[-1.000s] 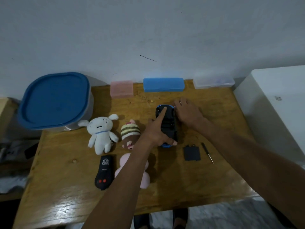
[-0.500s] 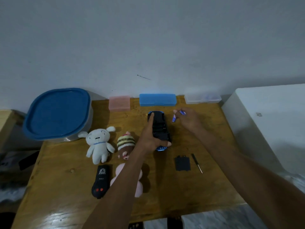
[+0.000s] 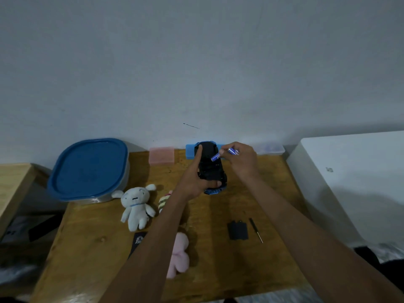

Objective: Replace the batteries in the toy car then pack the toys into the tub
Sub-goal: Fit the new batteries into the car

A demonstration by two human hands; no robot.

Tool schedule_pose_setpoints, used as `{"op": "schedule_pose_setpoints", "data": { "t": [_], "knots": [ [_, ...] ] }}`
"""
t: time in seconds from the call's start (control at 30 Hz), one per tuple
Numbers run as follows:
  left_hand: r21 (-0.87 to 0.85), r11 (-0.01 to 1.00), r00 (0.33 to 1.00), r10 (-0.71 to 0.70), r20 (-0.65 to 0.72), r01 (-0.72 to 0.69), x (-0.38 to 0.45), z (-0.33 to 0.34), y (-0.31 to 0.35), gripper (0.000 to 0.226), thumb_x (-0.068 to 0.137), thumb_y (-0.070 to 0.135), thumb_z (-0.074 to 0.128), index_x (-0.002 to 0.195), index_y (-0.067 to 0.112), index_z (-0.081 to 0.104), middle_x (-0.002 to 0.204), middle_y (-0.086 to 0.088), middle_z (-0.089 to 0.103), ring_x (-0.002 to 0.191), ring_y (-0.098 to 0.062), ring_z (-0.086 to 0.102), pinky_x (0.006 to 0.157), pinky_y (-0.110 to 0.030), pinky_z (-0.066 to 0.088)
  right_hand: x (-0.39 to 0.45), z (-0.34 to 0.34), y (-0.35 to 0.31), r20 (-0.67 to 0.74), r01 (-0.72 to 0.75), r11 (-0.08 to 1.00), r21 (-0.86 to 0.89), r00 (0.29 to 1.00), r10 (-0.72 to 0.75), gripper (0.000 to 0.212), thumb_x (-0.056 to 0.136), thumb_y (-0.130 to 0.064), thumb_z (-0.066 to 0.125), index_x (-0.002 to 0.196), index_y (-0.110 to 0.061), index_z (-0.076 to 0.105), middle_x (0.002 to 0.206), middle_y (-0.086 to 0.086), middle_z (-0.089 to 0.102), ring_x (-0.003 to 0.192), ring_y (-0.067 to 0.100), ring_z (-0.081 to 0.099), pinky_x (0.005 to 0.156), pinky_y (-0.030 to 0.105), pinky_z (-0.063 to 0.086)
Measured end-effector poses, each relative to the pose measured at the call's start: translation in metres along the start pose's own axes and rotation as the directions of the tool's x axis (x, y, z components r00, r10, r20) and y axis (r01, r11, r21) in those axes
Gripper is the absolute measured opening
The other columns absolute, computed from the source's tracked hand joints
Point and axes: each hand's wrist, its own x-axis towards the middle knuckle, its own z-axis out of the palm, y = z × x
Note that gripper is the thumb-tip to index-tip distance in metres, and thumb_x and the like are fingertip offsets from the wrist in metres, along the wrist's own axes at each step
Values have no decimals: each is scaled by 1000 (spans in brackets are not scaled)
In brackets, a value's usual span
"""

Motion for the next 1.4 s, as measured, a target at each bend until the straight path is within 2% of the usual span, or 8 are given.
{"op": "schedule_pose_setpoints", "data": {
  "t": [0.13,0.37,0.57,0.63,0.83,1.07,1.2,1.4],
  "knots": [
    [27,999,1000,18,-6,-17,-4,-1,0,117,80,3,82,160,33,2,129,18,45,109,-10,55,74,-5,51,-10,6,-4,3,121,983,-138,993,-122,9,88,-19,77,90,-10,76,84,-4,69,69,-6,58,60,1,42],
    [59,997,998,52,-45,-49,-6,3,-7,120,74,8,88,161,29,7,127,19,47,118,-10,51,86,-9,48,-21,19,-9,-13,80,978,-192,996,-84,19,89,-26,76,83,-12,64,84,5,69,76,21,67,69,38,58],
    [70,995,994,73,-82,-68,-5,3,-9,118,75,10,88,161,30,9,131,15,47,126,-11,47,101,-26,47,-19,18,-8,-64,75,970,-232,994,-92,24,92,-26,72,111,-12,70,105,7,71,90,21,67,76,34,59],
    [72,995,993,76,-95,-69,-4,4,-8,119,73,12,89,161,29,11,135,12,49,130,-15,46,104,-31,47,-20,19,-8,-72,82,966,-247,992,-103,22,92,-27,72,107,-11,71,101,7,71,86,20,67,72,30,58],
    [98,992,989,94,-114,-83,-4,5,-8,117,74,15,89,161,27,11,149,-2,47,123,-6,41,97,-23,40,-23,23,-6,-41,65,976,-206,996,-75,14,92,-25,73,87,-16,63,85,4,67,76,21,65,66,33,58],
    [91,990,987,115,-111,-105,-4,5,-8,118,75,12,88,161,27,9,145,7,45,123,-7,45,93,-17,45,-21,25,-3,11,36,983,-180,999,-34,21,91,-28,74,83,-10,67,80,8,68,71,22,65,66,42,59],
    [67,991,985,126,-114,-119,-5,7,-6,115,76,7,86,161,24,11,135,15,42,117,2,42,82,0,43,-21,21,-4,-5,43,982,-182,999,-45,24,89,-30,75,81,-9,66,76,9,67,69,25,65,65,46,58],
    [22,993,986,117,-121,-115,-2,10,-6,116,75,3,86,161,27,12,136,13,45,123,-11,48,82,-2,47,-19,16,-7,-4,77,964,-253,997,-81,31,88,-35,74,76,-10,62,70,6,64,63,23,62,58,42,57]
  ]
}}
